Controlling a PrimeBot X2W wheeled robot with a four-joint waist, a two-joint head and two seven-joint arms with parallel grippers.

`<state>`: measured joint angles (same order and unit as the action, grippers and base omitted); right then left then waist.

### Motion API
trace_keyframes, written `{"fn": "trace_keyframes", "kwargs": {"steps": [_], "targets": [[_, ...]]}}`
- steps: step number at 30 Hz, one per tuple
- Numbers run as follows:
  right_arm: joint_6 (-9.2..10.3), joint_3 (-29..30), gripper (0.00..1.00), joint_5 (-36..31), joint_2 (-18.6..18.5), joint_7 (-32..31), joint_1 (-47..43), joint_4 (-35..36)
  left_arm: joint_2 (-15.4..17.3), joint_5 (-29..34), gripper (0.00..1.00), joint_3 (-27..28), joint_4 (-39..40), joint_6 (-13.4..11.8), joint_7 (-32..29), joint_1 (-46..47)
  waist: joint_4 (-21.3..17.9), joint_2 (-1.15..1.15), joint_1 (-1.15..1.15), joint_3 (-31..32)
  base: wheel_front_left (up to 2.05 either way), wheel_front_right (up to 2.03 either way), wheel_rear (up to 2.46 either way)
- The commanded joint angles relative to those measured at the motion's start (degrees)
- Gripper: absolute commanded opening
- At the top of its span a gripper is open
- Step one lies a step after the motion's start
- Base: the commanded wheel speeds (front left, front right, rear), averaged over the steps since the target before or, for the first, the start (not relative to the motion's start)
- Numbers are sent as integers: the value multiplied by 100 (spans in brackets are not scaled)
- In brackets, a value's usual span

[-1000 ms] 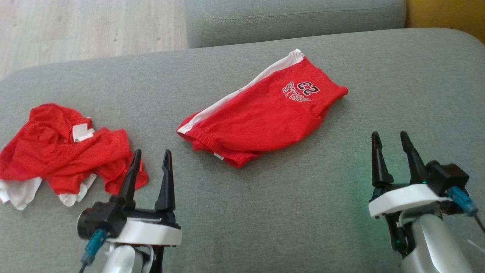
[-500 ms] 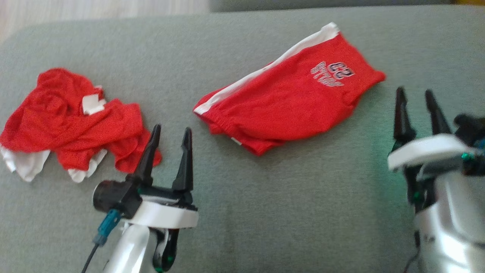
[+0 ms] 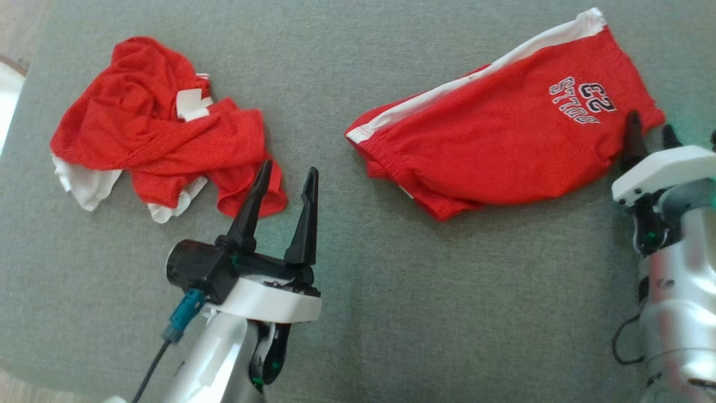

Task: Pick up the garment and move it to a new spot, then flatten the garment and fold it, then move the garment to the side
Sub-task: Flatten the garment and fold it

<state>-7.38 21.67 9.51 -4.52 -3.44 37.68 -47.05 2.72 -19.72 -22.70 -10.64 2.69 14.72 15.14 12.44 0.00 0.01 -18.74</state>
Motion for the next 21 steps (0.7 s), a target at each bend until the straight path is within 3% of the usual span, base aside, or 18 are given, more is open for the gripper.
{"fn": "trace_keyframes", "kwargs": {"steps": [1, 6, 7, 8, 9, 21], "targets": [[-11, -42, 100, -120, -31, -13, 190, -14, 16, -49, 100, 103, 202, -44, 28, 164, 72, 0, -1, -54, 0, 0, 0], [-11, 49, 100, -223, 11, 27, 488, -510, 16, -106, 100, 19, 242, -118, 28, 185, 125, 0, -1, -115, 0, 0, 0], [-11, 5, 94, -224, 13, 51, 530, -578, 16, -107, 100, 19, 239, -123, 28, 187, 123, 0, -1, -124, 0, 0, 0], [-11, -55, 35, -231, 9, 74, 565, -639, 16, -105, 100, 21, 235, -128, 28, 190, 117, 0, -1, -131, 0, 0, 0], [-11, -123, 0, -238, -1, 109, 593, -691, 16, -104, 100, 23, 232, -132, 28, 193, 110, 0, -1, -136, 0, 0, 0], [-11, -608, 0, 166, -227, 889, 646, -761, 16, -52, 100, 121, 173, -163, 28, 187, -248, 0, -1, 79, 0, 0, 0]]}}
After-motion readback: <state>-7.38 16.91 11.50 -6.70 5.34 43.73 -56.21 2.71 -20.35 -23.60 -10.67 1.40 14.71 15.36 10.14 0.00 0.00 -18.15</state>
